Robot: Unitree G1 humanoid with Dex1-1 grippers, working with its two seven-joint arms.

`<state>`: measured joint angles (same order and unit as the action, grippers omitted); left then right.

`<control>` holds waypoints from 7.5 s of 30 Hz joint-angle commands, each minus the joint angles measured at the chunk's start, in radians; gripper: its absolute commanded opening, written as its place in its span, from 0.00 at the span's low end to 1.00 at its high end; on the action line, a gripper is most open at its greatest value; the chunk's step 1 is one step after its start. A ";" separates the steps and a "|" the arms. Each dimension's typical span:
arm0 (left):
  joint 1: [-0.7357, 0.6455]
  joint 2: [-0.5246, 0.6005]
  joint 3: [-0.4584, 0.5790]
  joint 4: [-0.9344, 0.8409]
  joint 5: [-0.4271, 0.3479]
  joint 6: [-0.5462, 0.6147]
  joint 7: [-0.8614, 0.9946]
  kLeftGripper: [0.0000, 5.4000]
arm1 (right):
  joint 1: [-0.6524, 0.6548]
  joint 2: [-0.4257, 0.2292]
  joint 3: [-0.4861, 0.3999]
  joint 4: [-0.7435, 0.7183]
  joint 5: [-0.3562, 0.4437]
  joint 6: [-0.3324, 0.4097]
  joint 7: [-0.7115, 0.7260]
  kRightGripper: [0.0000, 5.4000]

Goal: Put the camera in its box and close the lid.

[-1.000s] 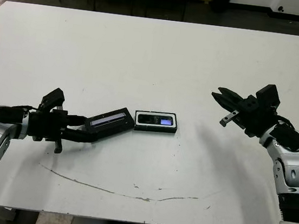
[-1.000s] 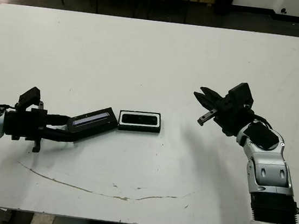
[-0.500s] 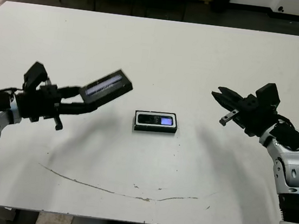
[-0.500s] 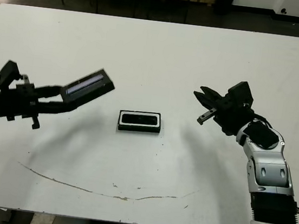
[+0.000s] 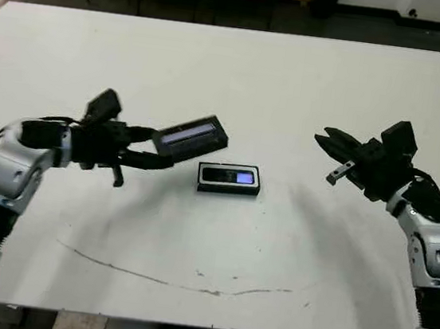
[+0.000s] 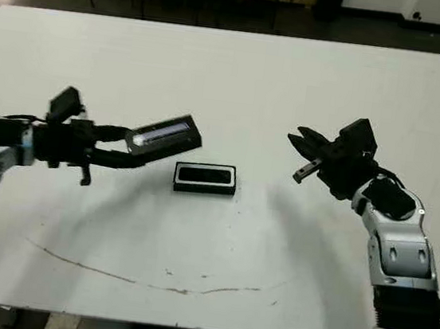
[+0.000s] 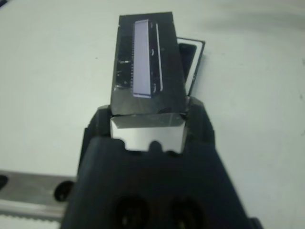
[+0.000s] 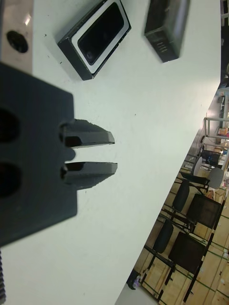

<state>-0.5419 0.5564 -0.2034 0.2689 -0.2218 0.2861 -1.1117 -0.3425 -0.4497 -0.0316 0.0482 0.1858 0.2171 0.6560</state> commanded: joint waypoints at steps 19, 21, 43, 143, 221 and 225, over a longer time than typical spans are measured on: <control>-0.104 -0.059 -0.103 0.224 0.124 -0.100 -0.139 0.16 | 0.000 -0.016 0.001 0.030 -0.010 -0.005 0.005 0.00; -0.108 -0.064 -0.106 0.229 0.125 -0.096 -0.150 0.16 | 0.000 -0.016 0.001 0.032 -0.013 -0.011 0.008 0.00; -0.130 -0.135 -0.145 0.223 0.180 -0.112 -0.119 0.16 | -0.020 -0.022 0.001 0.079 -0.015 -0.038 0.037 0.00; -0.256 -0.258 -0.248 0.324 0.351 -0.156 -0.179 0.68 | 0.008 -0.018 0.011 0.057 -0.004 -0.022 0.018 0.00; 0.363 -0.611 -0.109 -0.329 0.226 0.353 1.008 0.00 | -0.007 0.020 0.020 0.058 -0.012 -0.043 -0.046 0.00; 0.382 -0.604 -0.116 -0.365 0.216 0.391 0.985 0.00 | -0.011 0.020 0.022 0.067 -0.013 -0.054 -0.040 0.00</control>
<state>-0.2101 -0.0753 -0.3152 -0.1246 -0.0030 0.6039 -0.1139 -0.3510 -0.4300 -0.0159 0.0991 0.1759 0.1643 0.6072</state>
